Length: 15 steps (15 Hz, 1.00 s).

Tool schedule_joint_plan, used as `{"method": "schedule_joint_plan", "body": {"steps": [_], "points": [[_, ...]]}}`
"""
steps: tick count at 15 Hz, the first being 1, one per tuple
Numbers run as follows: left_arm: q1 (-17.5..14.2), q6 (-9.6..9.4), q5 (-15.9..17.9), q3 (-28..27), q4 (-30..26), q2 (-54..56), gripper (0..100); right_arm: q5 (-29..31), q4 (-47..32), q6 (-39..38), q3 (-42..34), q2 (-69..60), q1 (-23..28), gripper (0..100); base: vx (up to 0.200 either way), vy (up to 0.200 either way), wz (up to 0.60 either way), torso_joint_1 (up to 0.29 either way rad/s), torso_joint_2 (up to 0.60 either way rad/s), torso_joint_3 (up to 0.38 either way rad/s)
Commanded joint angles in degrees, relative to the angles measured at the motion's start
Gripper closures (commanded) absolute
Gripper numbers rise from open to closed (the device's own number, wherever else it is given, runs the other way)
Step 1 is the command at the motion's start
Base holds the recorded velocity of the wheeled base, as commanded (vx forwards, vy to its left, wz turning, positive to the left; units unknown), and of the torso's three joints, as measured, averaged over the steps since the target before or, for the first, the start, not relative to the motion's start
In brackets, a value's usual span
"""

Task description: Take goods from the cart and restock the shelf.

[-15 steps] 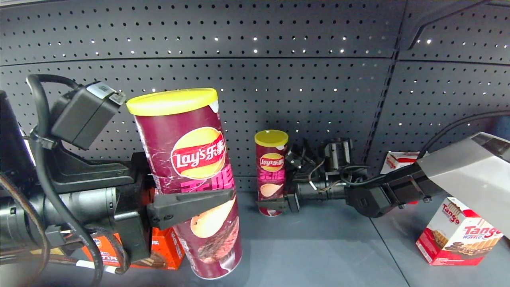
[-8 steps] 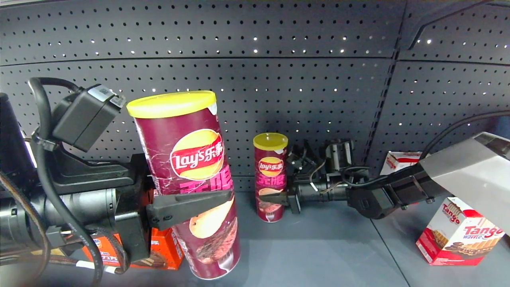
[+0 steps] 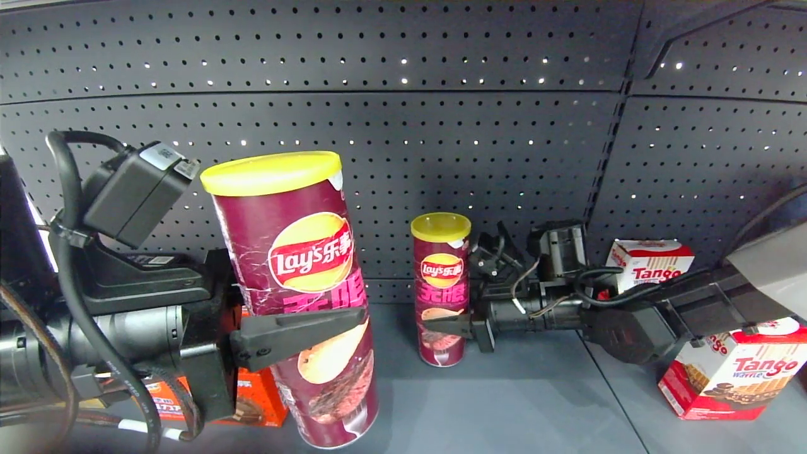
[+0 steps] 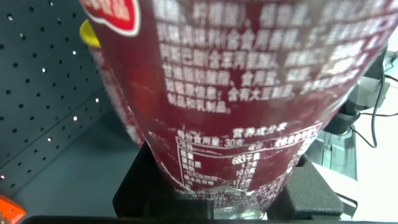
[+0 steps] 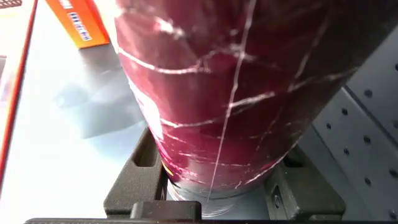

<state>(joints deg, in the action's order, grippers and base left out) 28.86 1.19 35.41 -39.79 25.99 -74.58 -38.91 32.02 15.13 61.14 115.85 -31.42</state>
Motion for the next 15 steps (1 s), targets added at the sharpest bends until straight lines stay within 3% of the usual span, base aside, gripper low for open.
{"method": "schedule_joint_plan", "body": {"steps": [1,9,15], "points": [[-0.03,0.04,-0.08,0.42,0.03,0.14,100,0.15,0.14,-0.01,-2.16,-3.17,-0.23,100,0.000,0.000,0.00,0.000,0.00,0.000],[-0.55,0.04,-0.08,3.32,0.03,2.16,100,3.58,6.91,-2.12,-13.85,-9.15,-7.70,100,0.000,0.000,0.00,0.000,0.00,0.000],[-0.55,0.04,-0.17,3.49,0.03,2.07,100,3.49,11.22,-2.30,-21.50,-12.58,-8.05,100,0.000,0.000,0.00,0.000,0.00,0.000]]}}
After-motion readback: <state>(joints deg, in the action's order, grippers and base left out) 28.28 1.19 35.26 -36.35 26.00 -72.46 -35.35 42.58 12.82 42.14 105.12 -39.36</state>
